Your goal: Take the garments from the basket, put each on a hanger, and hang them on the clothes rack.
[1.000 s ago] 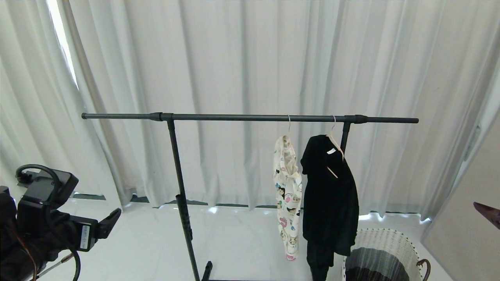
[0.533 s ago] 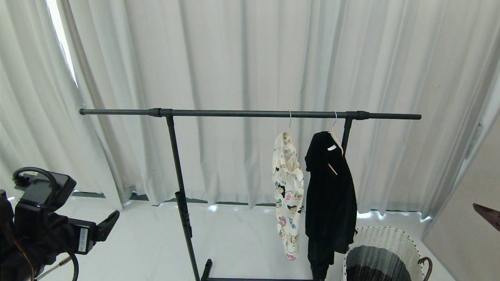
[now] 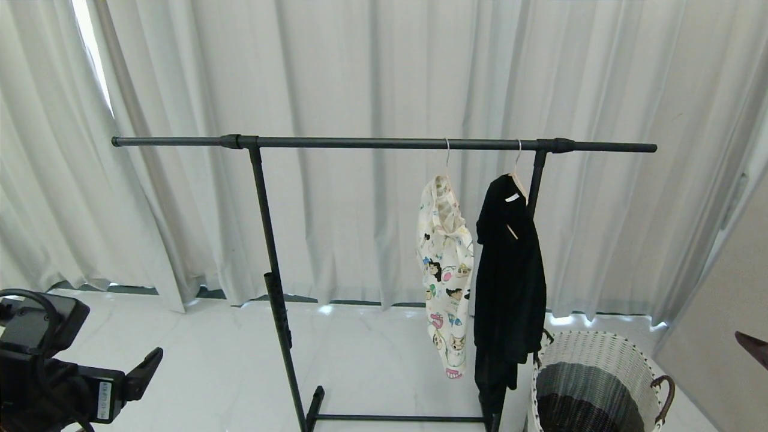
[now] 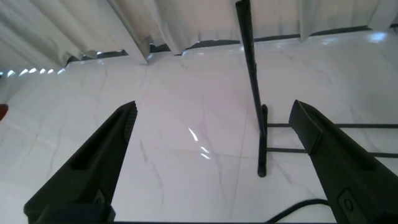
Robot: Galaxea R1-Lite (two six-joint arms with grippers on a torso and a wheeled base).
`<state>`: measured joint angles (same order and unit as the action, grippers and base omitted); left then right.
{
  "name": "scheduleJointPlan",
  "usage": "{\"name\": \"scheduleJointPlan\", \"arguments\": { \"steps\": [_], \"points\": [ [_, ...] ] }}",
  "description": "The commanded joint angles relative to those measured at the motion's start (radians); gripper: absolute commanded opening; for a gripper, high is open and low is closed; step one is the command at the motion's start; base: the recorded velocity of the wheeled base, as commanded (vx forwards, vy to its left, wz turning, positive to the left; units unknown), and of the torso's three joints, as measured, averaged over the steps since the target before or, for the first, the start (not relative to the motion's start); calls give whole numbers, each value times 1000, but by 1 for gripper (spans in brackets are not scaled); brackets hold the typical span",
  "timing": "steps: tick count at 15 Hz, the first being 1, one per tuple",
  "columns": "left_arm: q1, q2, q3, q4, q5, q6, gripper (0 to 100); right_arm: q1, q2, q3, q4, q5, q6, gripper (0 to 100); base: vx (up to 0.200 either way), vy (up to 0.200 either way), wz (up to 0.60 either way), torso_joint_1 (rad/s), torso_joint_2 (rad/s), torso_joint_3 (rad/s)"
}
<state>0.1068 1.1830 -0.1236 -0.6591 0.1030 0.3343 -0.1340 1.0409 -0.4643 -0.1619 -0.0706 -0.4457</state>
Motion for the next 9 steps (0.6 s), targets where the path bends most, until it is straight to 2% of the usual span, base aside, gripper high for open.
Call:
{"name": "scheduleJointPlan", "arguments": {
  "steps": [1, 3, 7, 9],
  "points": [
    [19, -82, 48, 0, 1, 0, 100, -25, -41, 26, 1, 2, 32, 100, 0, 0, 0, -222, 515, 276],
    [19, -190, 117, 0, 0, 3, 100, -32, -85, 53, 1, 3, 68, 100, 0, 0, 0, -225, 515, 288],
    [21, -365, 124, 84, 3, 0, 100, -30, -234, 191, 2, 5, 71, 100, 0, 0, 0, -210, 494, 282],
    [21, -477, 124, 154, 1, -54, 100, -30, -329, 249, 2, 5, 93, 100, 0, 0, 0, -200, 483, 283]
  ]
}}
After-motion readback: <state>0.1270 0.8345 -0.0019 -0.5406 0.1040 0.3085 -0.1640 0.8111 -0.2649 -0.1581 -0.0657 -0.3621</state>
